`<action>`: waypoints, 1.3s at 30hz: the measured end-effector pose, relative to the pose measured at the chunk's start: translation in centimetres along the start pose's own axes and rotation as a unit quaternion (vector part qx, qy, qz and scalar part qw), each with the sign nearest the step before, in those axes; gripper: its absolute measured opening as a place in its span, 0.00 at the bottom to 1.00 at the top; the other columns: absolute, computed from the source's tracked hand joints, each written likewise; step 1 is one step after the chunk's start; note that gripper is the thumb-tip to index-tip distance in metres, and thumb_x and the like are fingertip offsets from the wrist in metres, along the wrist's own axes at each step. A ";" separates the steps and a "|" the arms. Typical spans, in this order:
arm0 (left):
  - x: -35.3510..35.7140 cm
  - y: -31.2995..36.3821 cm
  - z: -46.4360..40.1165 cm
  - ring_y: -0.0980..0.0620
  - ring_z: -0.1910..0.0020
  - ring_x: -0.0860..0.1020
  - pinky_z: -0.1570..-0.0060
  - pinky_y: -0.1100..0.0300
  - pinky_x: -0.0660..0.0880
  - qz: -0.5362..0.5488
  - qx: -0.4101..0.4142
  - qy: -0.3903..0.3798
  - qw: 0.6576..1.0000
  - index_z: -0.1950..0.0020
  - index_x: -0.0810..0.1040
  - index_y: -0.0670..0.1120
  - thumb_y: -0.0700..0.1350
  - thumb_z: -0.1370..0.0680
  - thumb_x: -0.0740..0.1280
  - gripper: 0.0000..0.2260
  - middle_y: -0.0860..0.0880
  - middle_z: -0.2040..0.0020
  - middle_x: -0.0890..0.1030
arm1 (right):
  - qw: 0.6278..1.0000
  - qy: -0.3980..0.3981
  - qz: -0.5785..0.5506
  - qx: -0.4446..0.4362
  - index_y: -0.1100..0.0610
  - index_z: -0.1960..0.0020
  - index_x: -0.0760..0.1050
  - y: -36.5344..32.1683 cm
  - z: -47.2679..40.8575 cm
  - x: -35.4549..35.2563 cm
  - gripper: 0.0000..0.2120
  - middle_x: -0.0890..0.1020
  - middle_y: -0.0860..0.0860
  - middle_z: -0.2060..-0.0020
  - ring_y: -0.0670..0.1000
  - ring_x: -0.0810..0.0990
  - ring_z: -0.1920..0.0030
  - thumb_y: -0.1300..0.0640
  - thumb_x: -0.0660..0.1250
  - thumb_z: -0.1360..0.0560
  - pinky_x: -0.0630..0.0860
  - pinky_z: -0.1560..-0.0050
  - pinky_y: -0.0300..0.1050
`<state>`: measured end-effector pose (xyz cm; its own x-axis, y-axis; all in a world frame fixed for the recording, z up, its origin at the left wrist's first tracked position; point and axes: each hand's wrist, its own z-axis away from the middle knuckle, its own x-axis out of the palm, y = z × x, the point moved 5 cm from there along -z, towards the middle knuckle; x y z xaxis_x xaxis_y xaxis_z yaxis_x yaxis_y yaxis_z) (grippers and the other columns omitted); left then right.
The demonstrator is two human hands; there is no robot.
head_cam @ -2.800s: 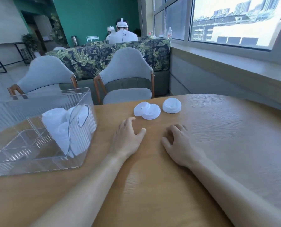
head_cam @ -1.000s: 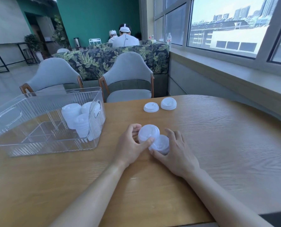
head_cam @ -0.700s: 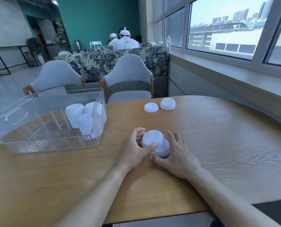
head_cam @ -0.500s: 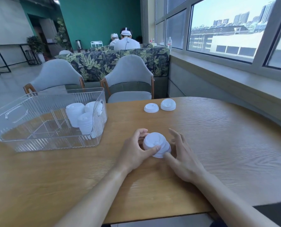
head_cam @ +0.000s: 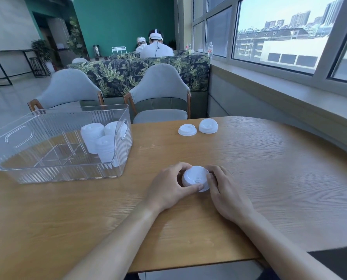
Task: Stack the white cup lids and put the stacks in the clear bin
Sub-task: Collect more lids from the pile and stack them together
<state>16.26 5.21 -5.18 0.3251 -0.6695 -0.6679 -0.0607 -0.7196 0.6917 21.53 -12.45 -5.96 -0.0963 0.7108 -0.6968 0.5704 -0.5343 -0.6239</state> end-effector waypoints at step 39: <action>0.3 -0.3 -0.3 0.58 0.34 0.73 0.35 0.55 0.73 -0.074 -0.019 -0.044 0.996 0.31 0.74 0.66 0.76 0.33 0.69 0.32 0.63 0.37 0.75 | 0.999 -0.002 0.048 0.007 0.53 0.29 0.74 -0.5 0.0 0.0 0.18 0.76 0.45 0.36 0.48 0.66 0.32 0.55 0.56 0.17 0.67 0.33 0.43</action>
<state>16.63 5.27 -5.57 0.2444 -0.5720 -0.7830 0.0188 -0.8045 0.5936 21.28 -12.15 -5.69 -0.0439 0.6543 -0.7550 0.5652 -0.6069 -0.5588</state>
